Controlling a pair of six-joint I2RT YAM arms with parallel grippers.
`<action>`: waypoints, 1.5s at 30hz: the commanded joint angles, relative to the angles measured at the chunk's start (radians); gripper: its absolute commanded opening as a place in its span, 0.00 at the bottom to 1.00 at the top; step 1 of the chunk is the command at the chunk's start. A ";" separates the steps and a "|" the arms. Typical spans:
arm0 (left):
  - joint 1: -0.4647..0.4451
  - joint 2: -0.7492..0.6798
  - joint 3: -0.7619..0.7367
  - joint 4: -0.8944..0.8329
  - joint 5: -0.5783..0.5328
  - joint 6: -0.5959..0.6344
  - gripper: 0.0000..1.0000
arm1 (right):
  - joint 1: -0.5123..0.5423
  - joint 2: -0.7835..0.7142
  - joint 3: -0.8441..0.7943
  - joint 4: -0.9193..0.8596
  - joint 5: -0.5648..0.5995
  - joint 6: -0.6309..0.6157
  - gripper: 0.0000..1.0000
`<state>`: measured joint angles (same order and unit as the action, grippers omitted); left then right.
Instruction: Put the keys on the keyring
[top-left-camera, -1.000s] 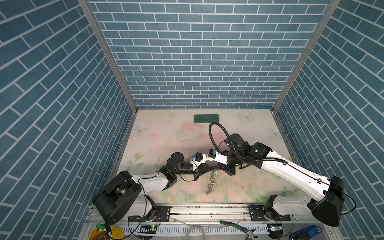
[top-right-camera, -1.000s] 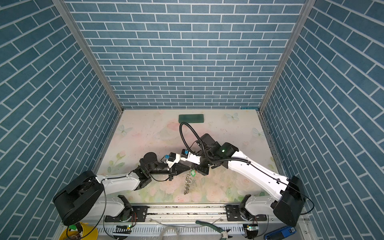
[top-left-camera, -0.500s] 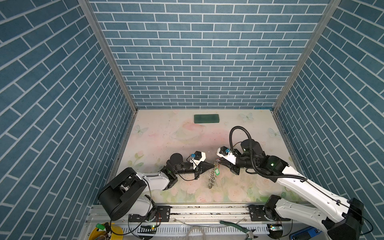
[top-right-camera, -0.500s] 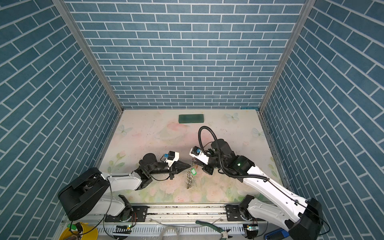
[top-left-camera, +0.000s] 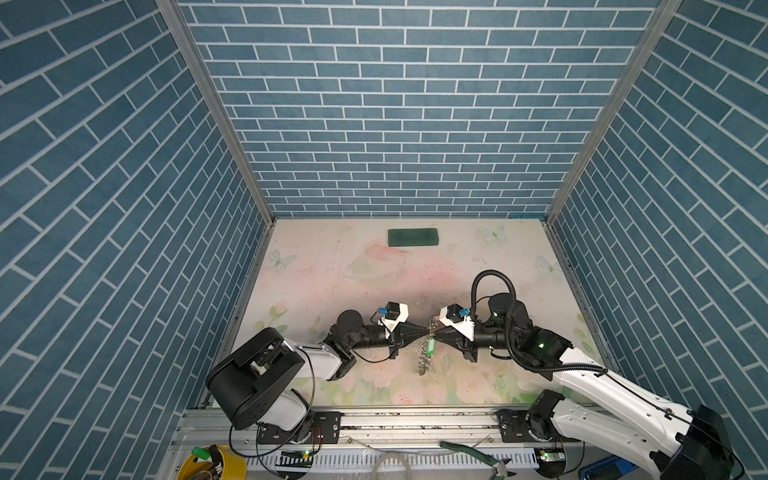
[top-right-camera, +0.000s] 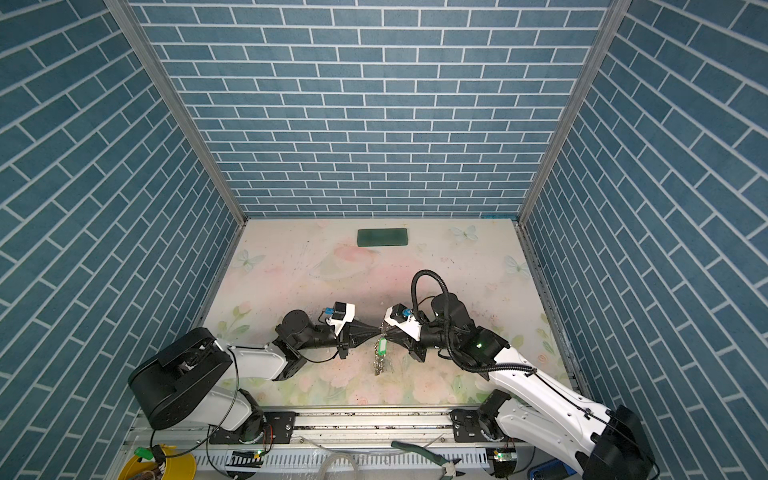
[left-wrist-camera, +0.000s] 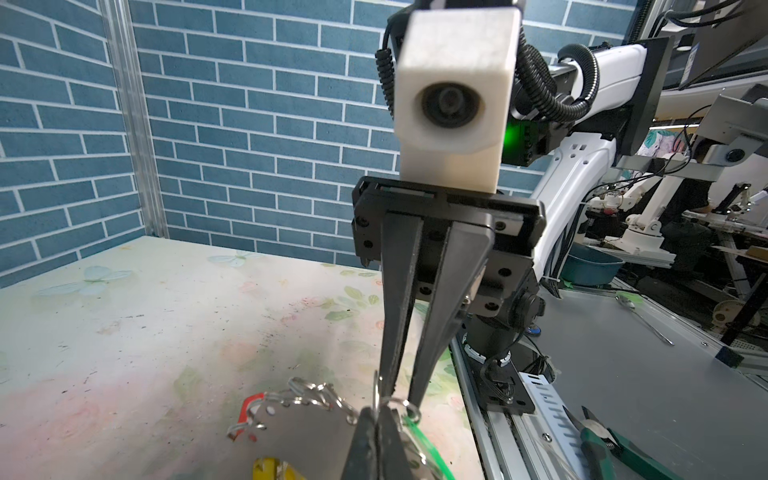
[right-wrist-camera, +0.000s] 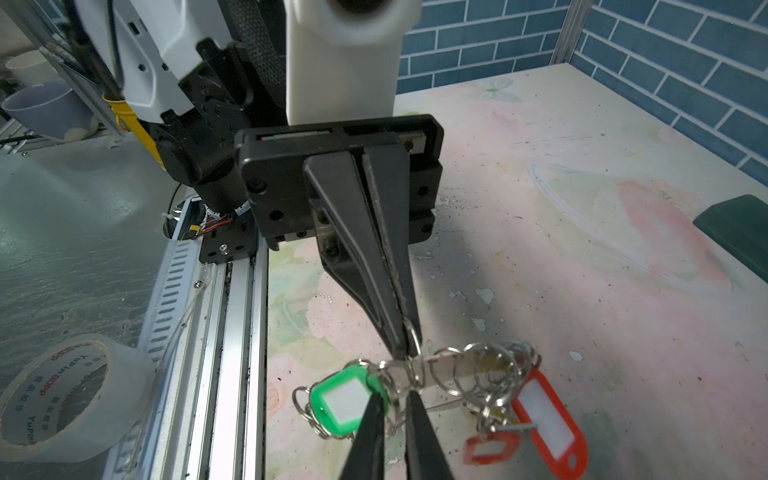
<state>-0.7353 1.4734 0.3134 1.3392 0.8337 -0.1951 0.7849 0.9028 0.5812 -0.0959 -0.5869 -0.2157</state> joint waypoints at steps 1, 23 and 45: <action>0.005 -0.008 0.000 0.066 0.027 -0.010 0.00 | -0.003 -0.019 -0.026 0.075 -0.016 0.024 0.11; 0.005 -0.002 0.008 0.066 0.071 -0.013 0.00 | -0.009 -0.049 -0.045 0.094 0.031 0.026 0.11; 0.005 -0.005 -0.002 0.066 0.061 0.012 0.00 | -0.009 -0.035 -0.038 0.084 0.002 0.015 0.17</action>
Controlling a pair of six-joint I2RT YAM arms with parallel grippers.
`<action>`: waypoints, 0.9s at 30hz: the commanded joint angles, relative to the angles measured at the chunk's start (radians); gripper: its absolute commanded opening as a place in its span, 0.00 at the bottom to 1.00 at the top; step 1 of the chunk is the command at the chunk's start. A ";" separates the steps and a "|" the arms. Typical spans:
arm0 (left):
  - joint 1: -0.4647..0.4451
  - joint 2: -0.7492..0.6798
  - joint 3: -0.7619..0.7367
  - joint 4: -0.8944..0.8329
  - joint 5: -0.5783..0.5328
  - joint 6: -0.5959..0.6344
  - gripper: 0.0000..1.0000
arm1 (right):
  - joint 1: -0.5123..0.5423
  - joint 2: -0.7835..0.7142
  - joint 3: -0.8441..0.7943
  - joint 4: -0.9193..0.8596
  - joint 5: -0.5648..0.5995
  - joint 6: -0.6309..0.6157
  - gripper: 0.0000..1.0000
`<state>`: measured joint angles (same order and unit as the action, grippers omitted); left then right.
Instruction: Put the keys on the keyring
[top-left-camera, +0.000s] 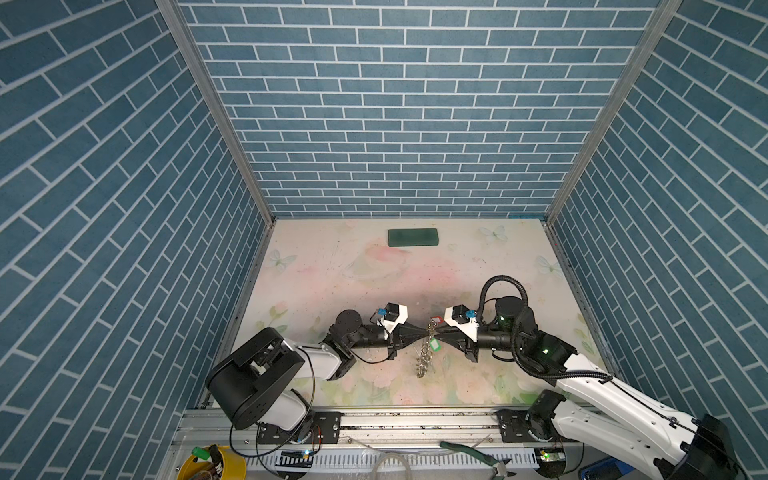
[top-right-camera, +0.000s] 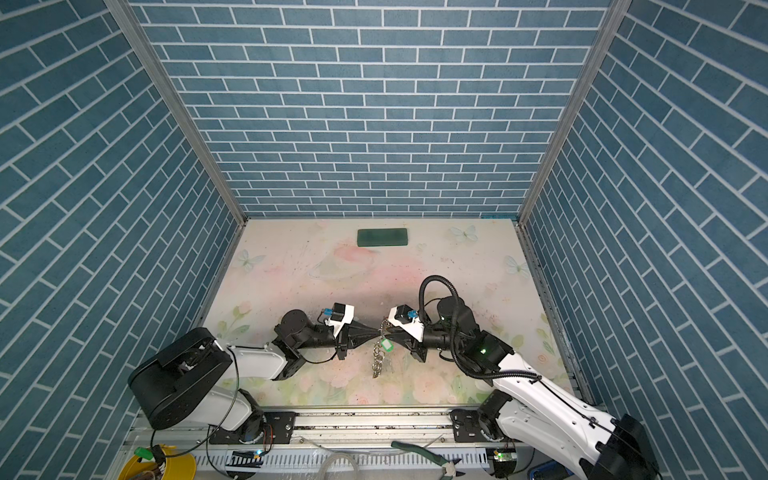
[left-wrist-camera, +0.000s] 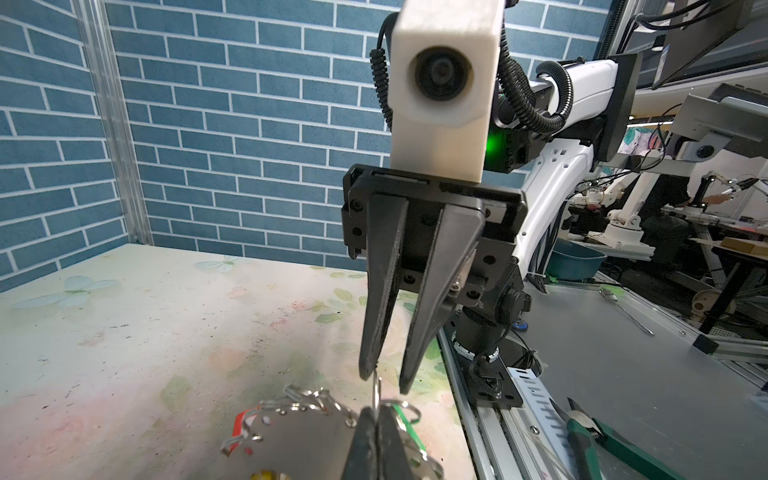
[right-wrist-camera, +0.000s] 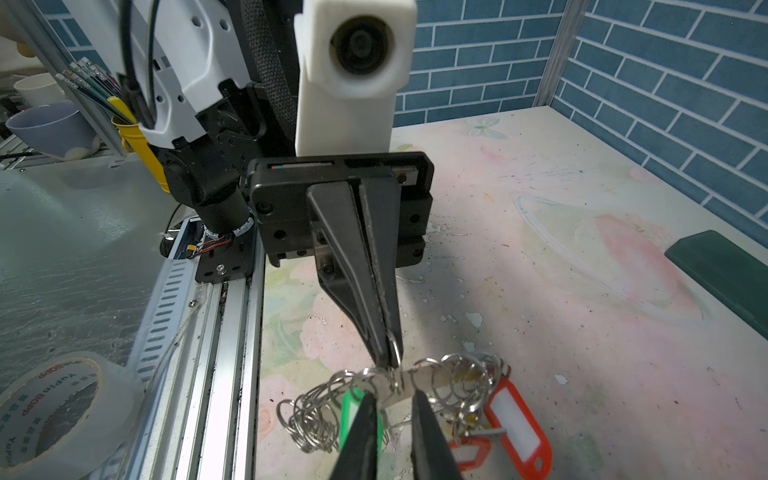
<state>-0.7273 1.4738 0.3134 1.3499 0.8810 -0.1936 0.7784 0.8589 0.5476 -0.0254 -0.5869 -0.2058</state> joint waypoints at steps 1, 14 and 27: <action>-0.003 -0.006 -0.001 0.055 0.013 0.012 0.00 | -0.002 0.015 -0.002 0.016 -0.009 0.006 0.17; -0.003 -0.001 0.002 0.055 0.028 0.014 0.00 | -0.002 0.052 0.021 0.052 -0.081 0.022 0.14; -0.004 0.006 0.000 0.056 0.023 0.019 0.00 | -0.003 0.044 0.037 0.027 -0.068 0.026 0.01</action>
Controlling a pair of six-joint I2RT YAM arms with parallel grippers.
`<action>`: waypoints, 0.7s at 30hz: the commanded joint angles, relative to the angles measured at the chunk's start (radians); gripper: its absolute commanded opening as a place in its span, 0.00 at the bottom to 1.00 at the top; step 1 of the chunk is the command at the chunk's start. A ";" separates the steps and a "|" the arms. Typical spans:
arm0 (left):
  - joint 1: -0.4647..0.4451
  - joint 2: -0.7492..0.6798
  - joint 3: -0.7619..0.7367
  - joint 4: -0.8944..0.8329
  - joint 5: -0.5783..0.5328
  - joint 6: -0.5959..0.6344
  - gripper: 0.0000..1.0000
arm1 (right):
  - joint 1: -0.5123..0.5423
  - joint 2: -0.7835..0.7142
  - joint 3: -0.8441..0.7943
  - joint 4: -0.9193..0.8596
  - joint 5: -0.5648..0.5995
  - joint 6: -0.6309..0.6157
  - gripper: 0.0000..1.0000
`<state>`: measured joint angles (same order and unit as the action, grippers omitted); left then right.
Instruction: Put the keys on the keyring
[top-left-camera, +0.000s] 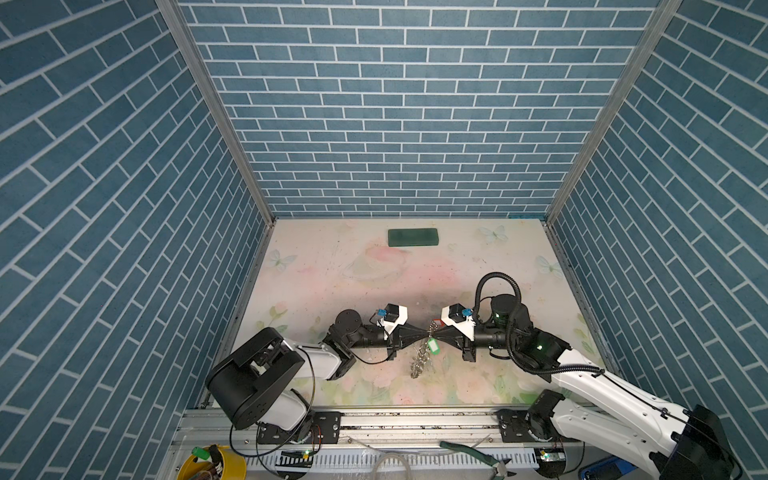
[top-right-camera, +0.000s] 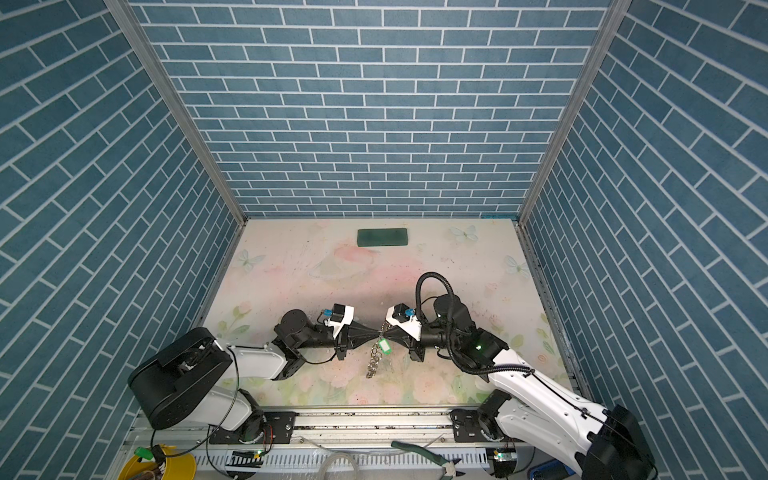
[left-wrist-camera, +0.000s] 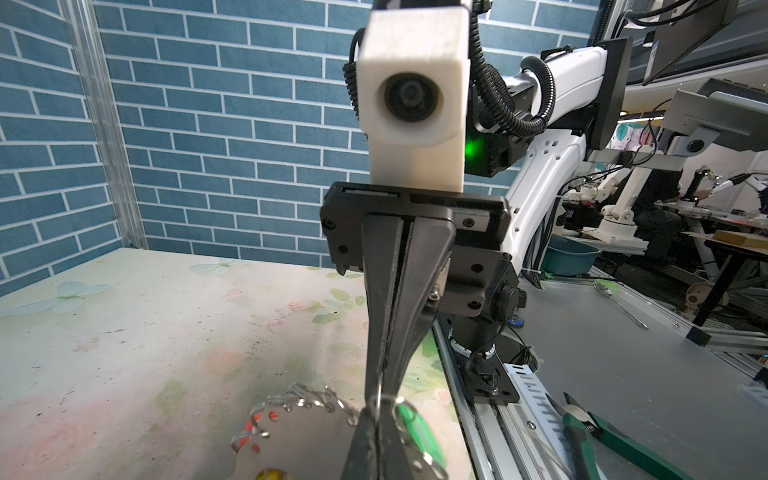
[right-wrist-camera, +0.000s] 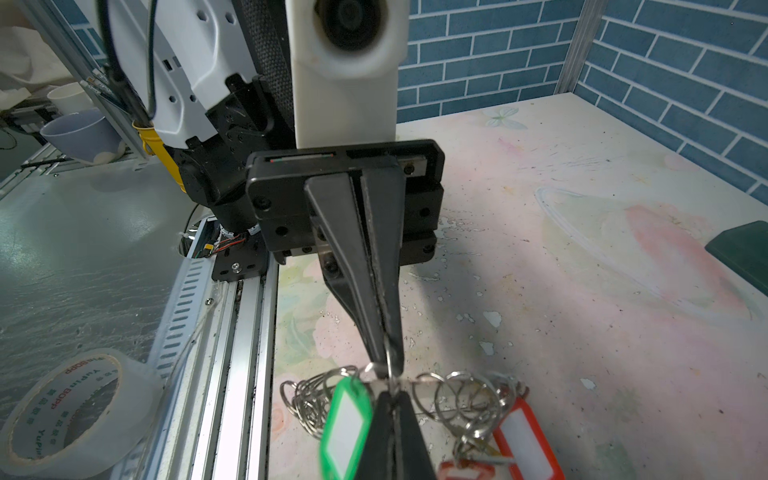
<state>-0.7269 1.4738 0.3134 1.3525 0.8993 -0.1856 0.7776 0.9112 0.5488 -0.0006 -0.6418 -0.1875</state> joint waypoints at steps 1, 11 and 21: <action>-0.005 0.007 0.000 0.053 0.004 0.011 0.00 | -0.001 -0.011 0.039 -0.002 -0.010 0.008 0.01; -0.005 0.014 0.001 0.051 0.004 0.020 0.00 | -0.001 -0.018 0.043 -0.012 0.002 0.009 0.11; -0.005 0.023 0.007 0.049 0.016 0.014 0.00 | -0.001 -0.009 0.051 -0.014 -0.003 0.007 0.06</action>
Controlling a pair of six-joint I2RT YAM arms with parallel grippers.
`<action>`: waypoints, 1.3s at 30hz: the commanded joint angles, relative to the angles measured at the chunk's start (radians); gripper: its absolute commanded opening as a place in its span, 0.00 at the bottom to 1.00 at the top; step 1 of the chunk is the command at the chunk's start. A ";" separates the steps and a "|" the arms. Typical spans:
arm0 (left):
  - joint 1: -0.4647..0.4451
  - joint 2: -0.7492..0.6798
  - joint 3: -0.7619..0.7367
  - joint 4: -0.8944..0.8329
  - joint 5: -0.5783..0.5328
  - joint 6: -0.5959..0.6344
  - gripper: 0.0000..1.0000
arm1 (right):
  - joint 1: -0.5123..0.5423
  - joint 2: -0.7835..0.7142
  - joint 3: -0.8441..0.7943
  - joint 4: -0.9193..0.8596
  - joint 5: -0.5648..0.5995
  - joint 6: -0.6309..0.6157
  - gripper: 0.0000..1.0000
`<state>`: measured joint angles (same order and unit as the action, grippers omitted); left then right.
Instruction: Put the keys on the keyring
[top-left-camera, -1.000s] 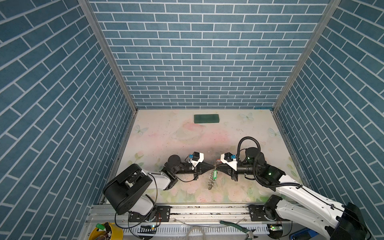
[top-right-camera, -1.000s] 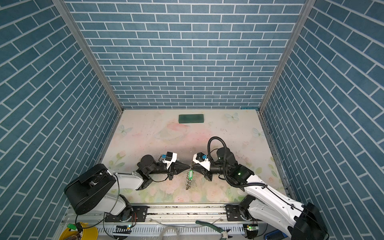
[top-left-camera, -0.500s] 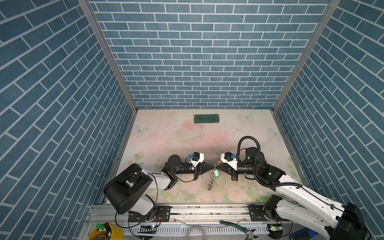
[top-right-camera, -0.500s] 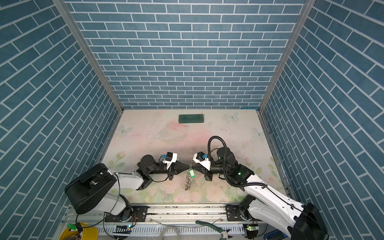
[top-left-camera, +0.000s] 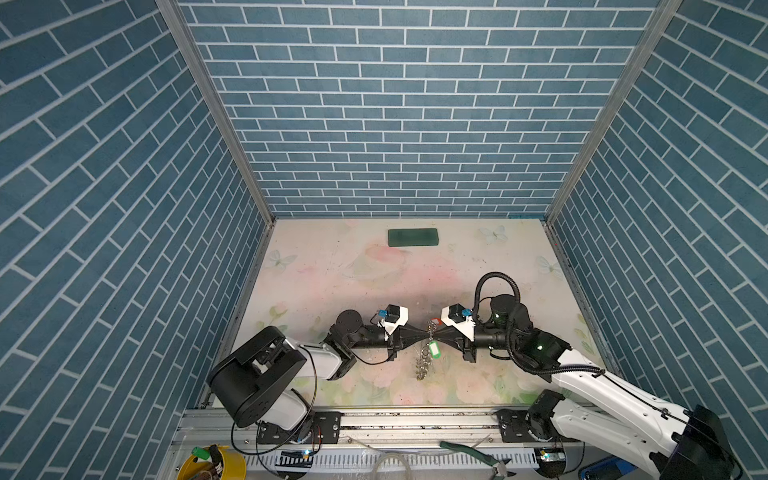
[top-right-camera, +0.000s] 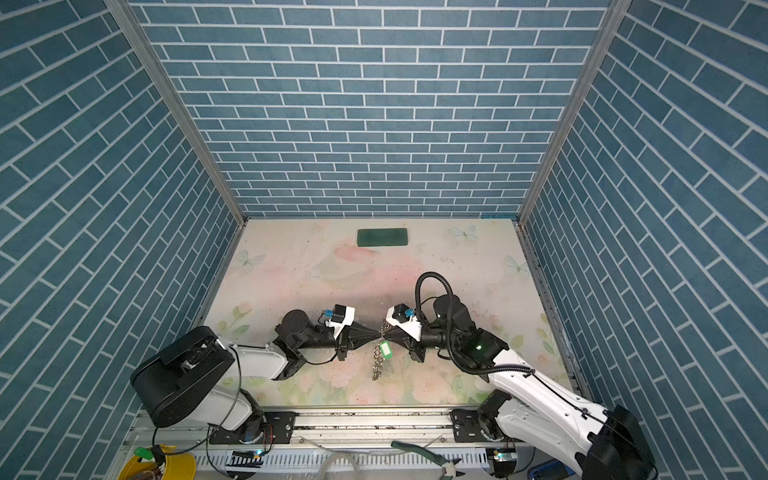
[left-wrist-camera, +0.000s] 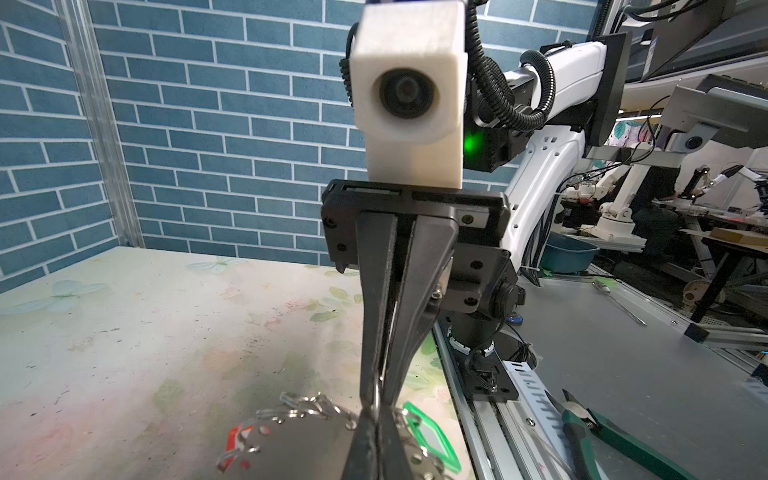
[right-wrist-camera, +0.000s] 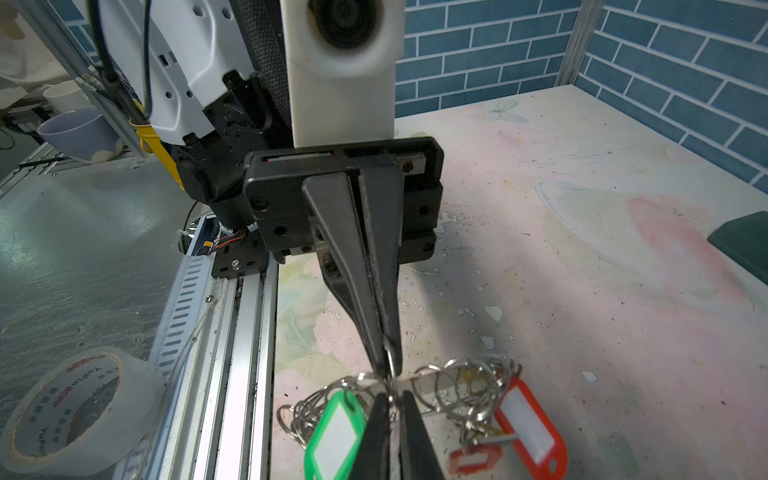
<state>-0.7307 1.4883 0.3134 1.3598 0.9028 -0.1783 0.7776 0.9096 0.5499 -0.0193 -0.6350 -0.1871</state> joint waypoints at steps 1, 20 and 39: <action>-0.001 0.008 0.008 0.038 0.013 0.007 0.00 | -0.001 -0.007 0.053 0.003 -0.010 0.008 0.05; 0.007 -0.188 0.029 -0.389 -0.052 0.190 0.23 | 0.006 0.128 0.339 -0.479 0.038 -0.126 0.00; 0.004 -0.168 0.029 -0.301 0.011 0.132 0.24 | 0.055 0.232 0.475 -0.625 -0.009 -0.214 0.00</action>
<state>-0.7269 1.3075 0.3267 1.0176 0.8696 -0.0311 0.8268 1.1362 0.9569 -0.6373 -0.6037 -0.3462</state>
